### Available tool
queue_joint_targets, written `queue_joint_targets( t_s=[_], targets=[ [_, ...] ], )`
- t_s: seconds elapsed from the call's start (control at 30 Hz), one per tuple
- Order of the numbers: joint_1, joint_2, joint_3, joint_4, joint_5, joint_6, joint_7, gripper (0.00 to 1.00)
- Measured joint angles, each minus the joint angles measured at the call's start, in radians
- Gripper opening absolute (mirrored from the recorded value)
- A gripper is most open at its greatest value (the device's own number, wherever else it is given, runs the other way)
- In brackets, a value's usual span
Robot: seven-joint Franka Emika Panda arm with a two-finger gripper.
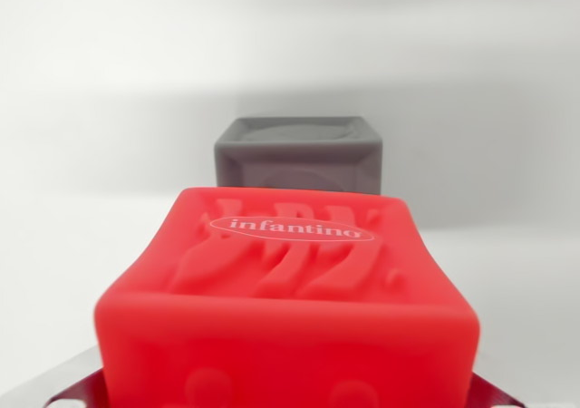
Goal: Destack cube
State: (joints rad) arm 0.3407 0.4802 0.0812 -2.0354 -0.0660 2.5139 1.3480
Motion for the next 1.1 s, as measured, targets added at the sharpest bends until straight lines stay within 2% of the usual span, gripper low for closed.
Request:
queue_joint_targets(
  t_s=[0.63,1.1],
  targets=[
    [-0.001,-0.107,0.003,-0.005,0.014,-0.095,-0.012,0.0],
    [-0.02,-0.134,0.003,-0.093,0.015,-0.045,-0.058,0.0]
  ],
)
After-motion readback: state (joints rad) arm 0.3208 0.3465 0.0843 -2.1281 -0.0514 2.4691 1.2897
